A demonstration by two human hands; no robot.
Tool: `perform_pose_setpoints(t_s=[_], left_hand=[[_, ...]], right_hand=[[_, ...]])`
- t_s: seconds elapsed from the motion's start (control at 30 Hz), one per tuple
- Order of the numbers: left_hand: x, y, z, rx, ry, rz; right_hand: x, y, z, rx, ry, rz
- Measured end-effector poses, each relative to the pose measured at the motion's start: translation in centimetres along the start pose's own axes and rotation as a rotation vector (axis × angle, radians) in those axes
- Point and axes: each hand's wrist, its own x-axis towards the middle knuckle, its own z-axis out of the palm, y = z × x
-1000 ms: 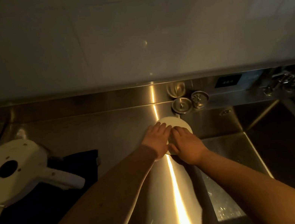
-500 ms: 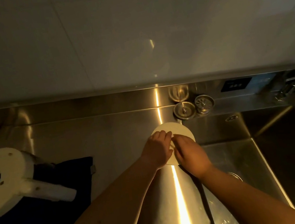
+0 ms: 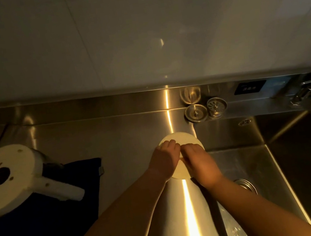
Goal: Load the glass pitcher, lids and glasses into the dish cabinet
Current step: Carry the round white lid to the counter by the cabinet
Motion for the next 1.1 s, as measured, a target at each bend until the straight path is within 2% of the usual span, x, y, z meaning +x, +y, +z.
perform_pose_setpoints(t_s=[0.13, 0.17, 0.27, 0.3, 0.53, 0.67, 0.87, 1.1], left_hand=[[-1.8, -0.4, -1.8, 0.023, 0.081, 0.044], [-2.3, -0.7, -2.8, 0.036, 0.07, 0.031], [-3.3, -1.8, -5.5, 0.001, -0.098, -0.064], [-3.8, -2.4, -6.5, -0.017, -0.098, -0.079], [-10.5, -7.1, -15.0, 0.021, 0.027, -0.165], [-17.3, -10.3, -19.7, 0.091, 0.071, -0.23], [-29.8, -15.6, -25.3, 0.184, 0.095, -0.371], [-46.2, -21.4, -27.9, 0.281, 0.057, -0.506]], right_hand=[[-0.7, -1.4, -1.2, -0.021, -0.003, -0.071], [-0.7, -2.1, -1.7, -0.016, -0.001, -0.1], [-0.5, -4.9, -3.7, -0.016, 0.046, -0.192], [-0.4, -6.1, -4.4, -0.03, 0.067, -0.213], [0.1, -16.8, -8.2, -0.164, 0.171, -0.417], [-0.6, -24.8, -8.9, -0.282, 0.159, -0.536], [-1.3, -37.6, -6.0, -0.213, 0.229, -0.699], [-3.5, -52.0, 1.7, -0.089, 0.226, -0.904]])
